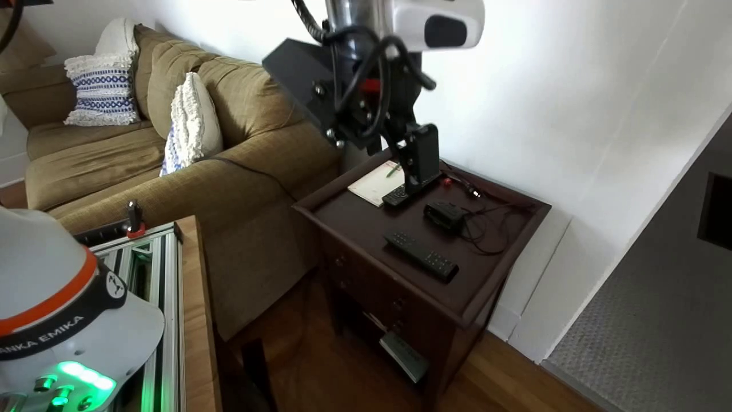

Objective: Open the top drawer

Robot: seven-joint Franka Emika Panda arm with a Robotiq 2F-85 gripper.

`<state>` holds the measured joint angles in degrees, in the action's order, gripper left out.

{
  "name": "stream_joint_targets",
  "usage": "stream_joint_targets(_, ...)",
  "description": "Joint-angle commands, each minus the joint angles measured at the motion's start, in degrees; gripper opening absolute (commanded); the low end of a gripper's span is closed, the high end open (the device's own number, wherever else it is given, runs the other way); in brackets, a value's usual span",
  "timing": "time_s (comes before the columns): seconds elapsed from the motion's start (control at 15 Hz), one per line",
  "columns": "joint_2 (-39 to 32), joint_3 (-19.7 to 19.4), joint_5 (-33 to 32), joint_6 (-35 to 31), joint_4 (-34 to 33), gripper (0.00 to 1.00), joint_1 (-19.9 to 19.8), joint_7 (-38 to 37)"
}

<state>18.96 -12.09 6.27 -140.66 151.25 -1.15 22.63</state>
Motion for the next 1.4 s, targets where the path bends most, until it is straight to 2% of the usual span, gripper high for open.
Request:
stream_joint_targets(0.0, -3.8, -0.6, 1.0, -12.9, 6.9, 1.00, 0.0, 2.1)
stream_joint_targets(0.07, -4.9, -1.3, 1.7, -15.5, 8.4, 1.00, 0.4, 3.7)
stream_joint_targets(0.2, -10.1, -3.5, 3.8, -19.5, 7.0, 1.00, 1.0, 6.9)
stream_joint_targets(0.33, -12.8, -5.4, 8.9, -22.1, 7.4, 1.00, 2.3, 12.3)
stream_joint_targets(0.47, -15.0, -7.0, 18.9, -22.2, 7.4, 1.00, 5.1, 21.6)
stream_joint_targets(0.67, -17.9, -6.7, 30.2, -20.8, 7.3, 1.00, 6.1, 33.3)
stream_joint_targets(0.8, -18.5, -6.3, 36.1, -20.1, 7.3, 1.00, 6.4, 42.0)
stream_joint_targets(1.0, -21.1, -6.4, 39.5, -16.8, 7.3, 1.00, 5.4, 53.9)
stream_joint_targets(1.07, -19.3, -5.8, 36.2, -18.8, 7.4, 1.00, 5.7, 46.0)
stream_joint_targets(1.2, -20.6, -6.0, 37.7, -17.9, 7.4, 1.00, 5.6, 49.9)
stream_joint_targets(1.33, -21.1, -6.0, 37.8, -17.9, 7.3, 1.00, 5.7, 50.6)
